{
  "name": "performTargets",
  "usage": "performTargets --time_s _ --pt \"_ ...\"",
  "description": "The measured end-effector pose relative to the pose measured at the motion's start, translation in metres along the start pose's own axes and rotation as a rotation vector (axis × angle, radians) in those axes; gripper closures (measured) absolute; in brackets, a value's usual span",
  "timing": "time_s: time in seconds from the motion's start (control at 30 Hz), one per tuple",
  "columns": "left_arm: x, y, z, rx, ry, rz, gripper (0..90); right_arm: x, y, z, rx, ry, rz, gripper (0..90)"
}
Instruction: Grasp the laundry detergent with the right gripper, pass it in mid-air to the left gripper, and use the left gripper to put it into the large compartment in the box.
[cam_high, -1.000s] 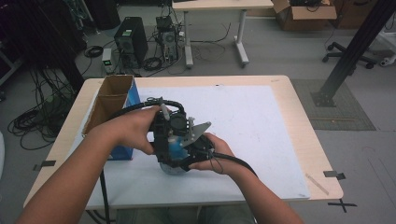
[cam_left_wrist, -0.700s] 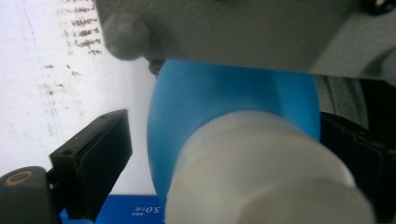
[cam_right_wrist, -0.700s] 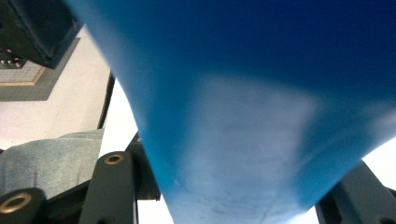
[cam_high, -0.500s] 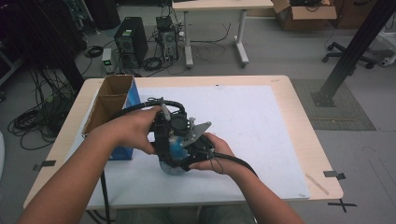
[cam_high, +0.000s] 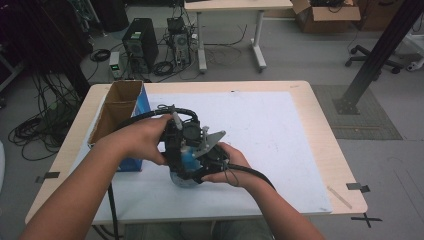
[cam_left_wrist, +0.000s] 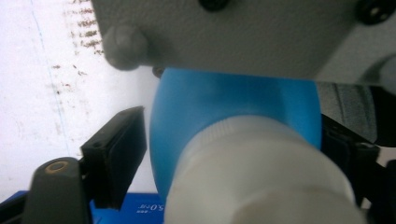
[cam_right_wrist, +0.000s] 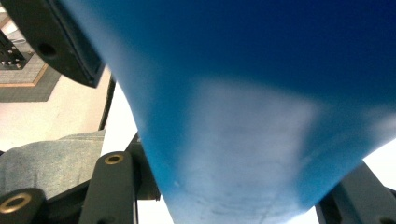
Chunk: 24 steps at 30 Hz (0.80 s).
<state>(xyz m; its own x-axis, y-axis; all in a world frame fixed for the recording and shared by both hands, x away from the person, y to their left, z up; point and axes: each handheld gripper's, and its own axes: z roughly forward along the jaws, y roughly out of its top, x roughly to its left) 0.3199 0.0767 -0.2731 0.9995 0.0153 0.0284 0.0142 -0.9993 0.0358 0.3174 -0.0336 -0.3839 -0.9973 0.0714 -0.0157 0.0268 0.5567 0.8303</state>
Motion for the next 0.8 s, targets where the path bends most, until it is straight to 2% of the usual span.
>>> performTargets --time_s 0.23,0.4,0.53,0.57,0.6,0.73,0.8 --pt "-0.0011 0.0001 0.0010 0.001 -0.004 0.004 25.2 0.0004 0.0007 0.0002 -0.005 0.000 0.001 44.4" --pt "-0.0017 -0.0003 0.0007 -0.006 -0.009 0.006 33.1 0.0007 0.0009 0.0004 -0.006 -0.001 -0.002 44.4" --pt "-0.0022 -0.0006 0.0002 -0.006 0.006 0.016 37.1 0.0003 0.0013 -0.0004 -0.008 -0.001 -0.005 44.4" --pt "-0.0022 -0.0006 0.0002 -0.006 0.006 0.016 37.3 0.0003 0.0013 -0.0004 -0.008 -0.001 -0.005 44.4" --pt "-0.0027 -0.0005 0.0000 -0.004 0.011 0.020 37.4 -0.0007 0.0011 0.0004 -0.017 -0.004 -0.024 44.4" --pt "-0.0033 0.0015 -0.0002 0.014 0.027 0.026 37.7 -0.0010 0.0014 0.0003 -0.019 -0.009 -0.031 44.4" --pt "-0.0040 0.0021 0.0011 0.017 0.036 0.016 37.9 0.0003 0.0018 -0.0006 -0.009 -0.008 -0.006 44.4"
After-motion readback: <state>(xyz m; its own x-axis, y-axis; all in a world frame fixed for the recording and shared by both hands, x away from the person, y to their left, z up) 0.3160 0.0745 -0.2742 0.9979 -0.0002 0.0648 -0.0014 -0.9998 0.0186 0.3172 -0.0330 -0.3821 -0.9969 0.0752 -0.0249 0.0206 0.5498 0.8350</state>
